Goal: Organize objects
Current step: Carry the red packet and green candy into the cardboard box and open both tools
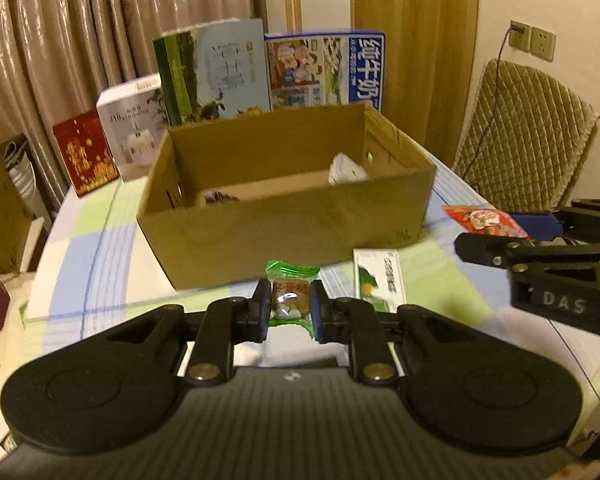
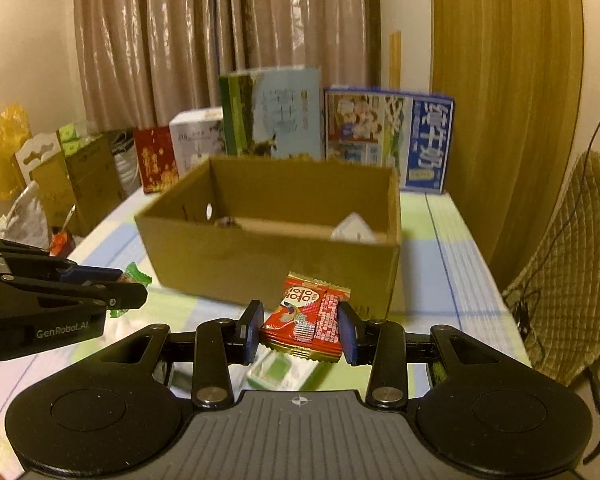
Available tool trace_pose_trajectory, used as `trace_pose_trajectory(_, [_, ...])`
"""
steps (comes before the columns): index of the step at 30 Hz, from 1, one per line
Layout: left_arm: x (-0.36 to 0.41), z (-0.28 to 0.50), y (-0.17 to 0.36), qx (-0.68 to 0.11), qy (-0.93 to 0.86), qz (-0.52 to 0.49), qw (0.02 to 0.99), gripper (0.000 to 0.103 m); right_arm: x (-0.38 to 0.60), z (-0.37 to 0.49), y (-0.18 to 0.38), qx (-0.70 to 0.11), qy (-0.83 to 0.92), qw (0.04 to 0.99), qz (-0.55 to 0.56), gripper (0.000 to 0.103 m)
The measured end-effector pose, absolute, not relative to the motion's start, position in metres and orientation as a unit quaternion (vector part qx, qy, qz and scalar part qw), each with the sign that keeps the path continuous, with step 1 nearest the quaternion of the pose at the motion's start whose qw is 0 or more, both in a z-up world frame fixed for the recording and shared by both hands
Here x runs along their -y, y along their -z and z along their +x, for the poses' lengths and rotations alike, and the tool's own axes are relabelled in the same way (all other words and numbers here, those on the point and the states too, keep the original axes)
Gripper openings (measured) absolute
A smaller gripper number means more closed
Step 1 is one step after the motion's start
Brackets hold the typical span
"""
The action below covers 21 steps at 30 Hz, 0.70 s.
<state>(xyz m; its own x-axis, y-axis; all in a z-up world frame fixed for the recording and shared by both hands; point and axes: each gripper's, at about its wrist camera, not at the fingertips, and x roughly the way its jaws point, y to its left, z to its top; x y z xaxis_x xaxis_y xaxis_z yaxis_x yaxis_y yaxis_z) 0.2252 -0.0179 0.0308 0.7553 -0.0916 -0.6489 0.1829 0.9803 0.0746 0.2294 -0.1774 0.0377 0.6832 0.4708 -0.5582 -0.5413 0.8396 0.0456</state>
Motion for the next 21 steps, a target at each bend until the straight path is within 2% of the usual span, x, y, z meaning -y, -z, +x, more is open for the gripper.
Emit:
trace_pose_trajectory(13, [-0.003,0.290,-0.045,-0.329,0.056,0.042,0.942,0.016,0.149,0.290,-0.055,-0.262,-0.278,0.922,-0.061,0.036])
trace_pose_trajectory(21, [-0.001,0.331,-0.045,-0.324,0.051,0.037,0.944,0.016,0.130,0.332,-0.052,-0.276,-0.270,0.921,-0.046,0.036])
